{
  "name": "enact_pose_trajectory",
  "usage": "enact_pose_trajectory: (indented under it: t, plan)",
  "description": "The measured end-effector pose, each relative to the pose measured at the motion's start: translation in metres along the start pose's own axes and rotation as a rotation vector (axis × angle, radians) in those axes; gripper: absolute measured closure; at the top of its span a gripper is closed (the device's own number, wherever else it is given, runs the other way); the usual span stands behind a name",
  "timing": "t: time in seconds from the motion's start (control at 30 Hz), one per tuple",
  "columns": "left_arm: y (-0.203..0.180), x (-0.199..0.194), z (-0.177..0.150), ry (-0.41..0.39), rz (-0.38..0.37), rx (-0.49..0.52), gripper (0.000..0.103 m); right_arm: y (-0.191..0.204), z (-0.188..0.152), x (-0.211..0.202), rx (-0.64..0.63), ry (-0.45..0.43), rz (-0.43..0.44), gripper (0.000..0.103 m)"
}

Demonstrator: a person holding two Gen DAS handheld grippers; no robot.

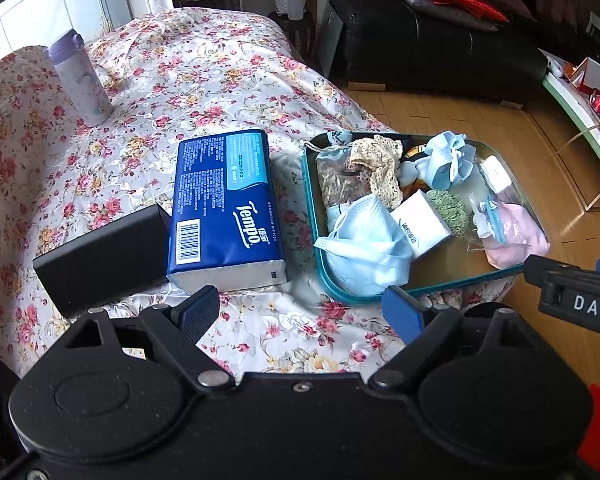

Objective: Organize soft objects

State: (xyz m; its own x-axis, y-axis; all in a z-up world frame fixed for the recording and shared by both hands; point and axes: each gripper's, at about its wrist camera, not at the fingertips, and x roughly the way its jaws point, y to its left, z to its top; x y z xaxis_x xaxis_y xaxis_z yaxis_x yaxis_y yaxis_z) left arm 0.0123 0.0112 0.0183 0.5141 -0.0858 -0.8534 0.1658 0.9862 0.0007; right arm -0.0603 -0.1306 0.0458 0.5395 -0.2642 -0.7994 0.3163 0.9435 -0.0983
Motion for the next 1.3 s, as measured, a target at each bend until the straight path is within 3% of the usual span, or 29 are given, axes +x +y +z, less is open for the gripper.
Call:
enact_pose_trajectory:
  t: [1.3]
  plan:
    - [0.0020, -0.0018, -0.0061, 0.001, -0.003, -0.032, 0.018, 0.0073, -0.0054, 0.0033, -0.015, 0.022, -0.004, 0.017]
